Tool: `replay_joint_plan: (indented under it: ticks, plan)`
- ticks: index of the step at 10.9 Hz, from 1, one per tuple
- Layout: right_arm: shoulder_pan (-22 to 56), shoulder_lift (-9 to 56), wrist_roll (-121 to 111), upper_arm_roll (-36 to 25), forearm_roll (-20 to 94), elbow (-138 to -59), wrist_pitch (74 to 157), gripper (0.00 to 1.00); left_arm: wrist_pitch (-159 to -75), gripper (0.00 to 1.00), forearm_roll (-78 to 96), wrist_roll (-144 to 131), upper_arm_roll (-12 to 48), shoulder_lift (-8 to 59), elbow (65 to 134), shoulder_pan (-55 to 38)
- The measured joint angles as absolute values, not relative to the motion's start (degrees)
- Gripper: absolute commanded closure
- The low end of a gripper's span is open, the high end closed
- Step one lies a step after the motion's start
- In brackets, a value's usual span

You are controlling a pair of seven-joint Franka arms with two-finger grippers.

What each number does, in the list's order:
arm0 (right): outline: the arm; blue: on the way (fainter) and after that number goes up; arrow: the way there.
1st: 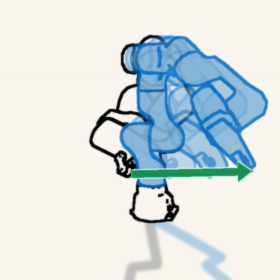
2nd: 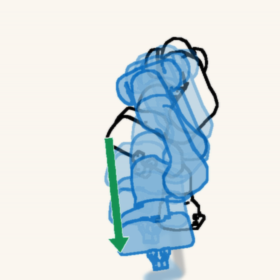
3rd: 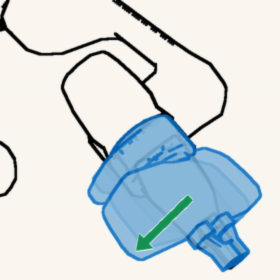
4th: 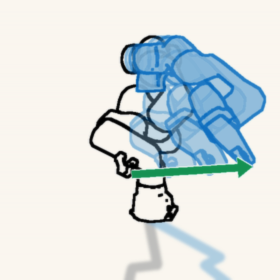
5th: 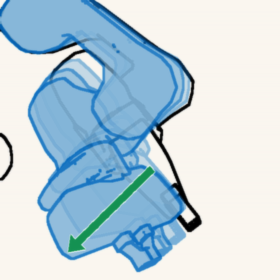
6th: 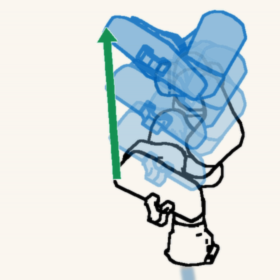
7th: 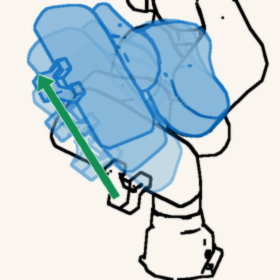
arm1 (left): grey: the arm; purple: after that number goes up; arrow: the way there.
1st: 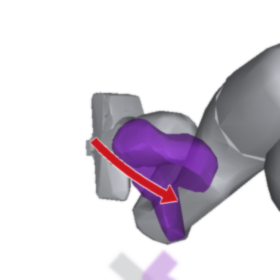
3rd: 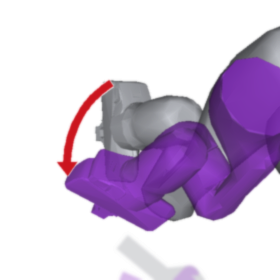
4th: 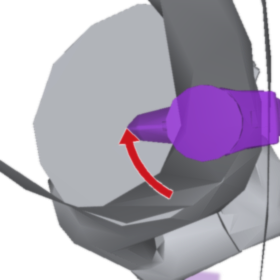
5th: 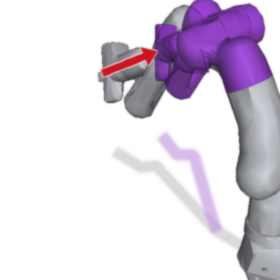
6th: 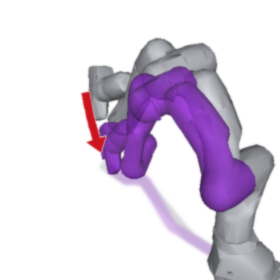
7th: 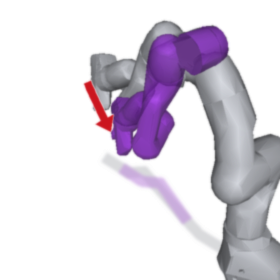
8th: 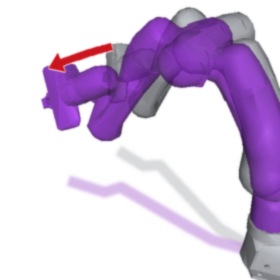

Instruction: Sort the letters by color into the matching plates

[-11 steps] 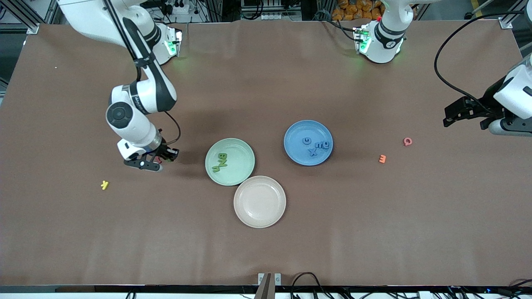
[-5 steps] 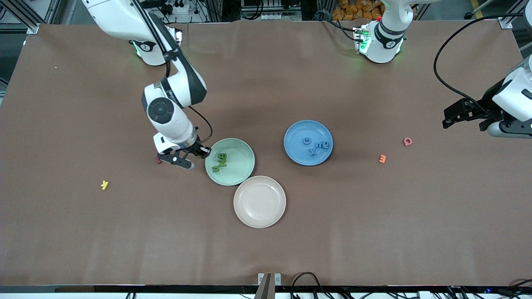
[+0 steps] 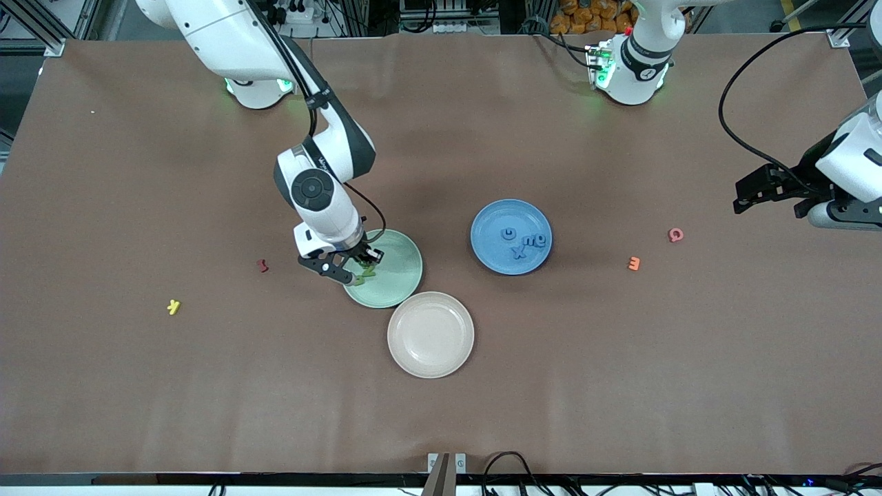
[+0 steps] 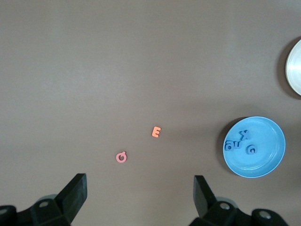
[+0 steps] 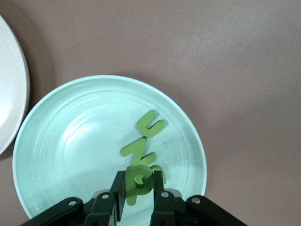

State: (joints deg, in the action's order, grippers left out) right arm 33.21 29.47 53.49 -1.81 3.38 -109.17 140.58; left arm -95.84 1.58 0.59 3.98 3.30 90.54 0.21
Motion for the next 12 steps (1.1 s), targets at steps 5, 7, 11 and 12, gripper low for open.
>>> replay_joint_plan:
  ticks: [5, 7, 11, 12]
  plan:
    - [33.0, 30.2, 46.6, -2.4, 3.2, -106.9, 135.3, 0.0, -96.2, 0.0, 1.6, 0.6, 4.0, 3.4, 90.5, 0.2]
    - [32.4, 30.1, 39.7, -4.5, 3.2, -106.6, 134.0, 0.0, -96.2, 0.0, 1.6, 0.6, 4.0, 3.6, 90.6, 0.2]
    - [29.3, 30.1, 22.4, -11.7, 3.2, -106.2, 133.7, 0.0, -96.6, 0.0, 1.6, 0.6, 4.0, 3.7, 90.6, 0.2]
    - [27.8, 30.0, 18.9, -12.8, 3.2, -106.2, 133.7, 0.0, -96.6, 0.0, 1.6, 0.6, 4.0, 3.8, 90.6, 0.2]
